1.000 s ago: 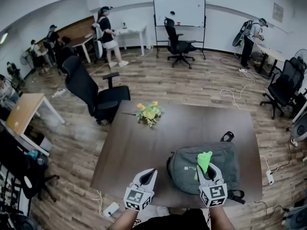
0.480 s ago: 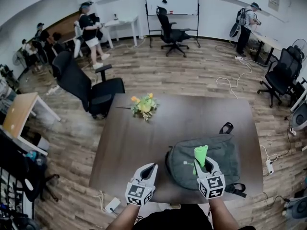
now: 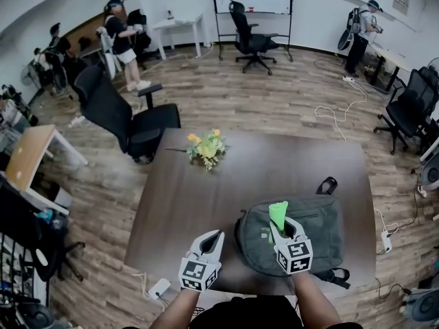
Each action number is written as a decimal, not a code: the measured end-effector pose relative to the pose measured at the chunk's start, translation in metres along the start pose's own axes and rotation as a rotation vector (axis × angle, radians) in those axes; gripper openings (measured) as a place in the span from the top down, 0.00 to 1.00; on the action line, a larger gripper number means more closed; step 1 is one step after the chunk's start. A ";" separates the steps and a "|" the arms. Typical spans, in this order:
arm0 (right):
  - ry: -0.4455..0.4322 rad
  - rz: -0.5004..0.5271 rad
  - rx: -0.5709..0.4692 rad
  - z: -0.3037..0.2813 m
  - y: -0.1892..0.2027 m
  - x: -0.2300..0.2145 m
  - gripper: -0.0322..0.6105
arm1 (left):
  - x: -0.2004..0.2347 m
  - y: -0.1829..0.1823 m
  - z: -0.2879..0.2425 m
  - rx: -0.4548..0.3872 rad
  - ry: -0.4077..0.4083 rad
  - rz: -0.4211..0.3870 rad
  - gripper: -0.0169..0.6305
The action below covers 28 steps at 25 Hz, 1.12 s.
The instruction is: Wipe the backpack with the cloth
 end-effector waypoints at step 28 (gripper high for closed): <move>-0.051 -0.089 0.316 -0.081 0.097 0.006 0.79 | 0.006 0.030 -0.024 0.099 -0.061 0.003 0.94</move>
Point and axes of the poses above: the fingertips, and each gripper's own axes: z backward along the fingers, x to its left, y out of its underside, the point moved 2 cm from there along z, backward along the fingers, and after that the axes turned 15 degrees about -x, right-handed, at the moved point
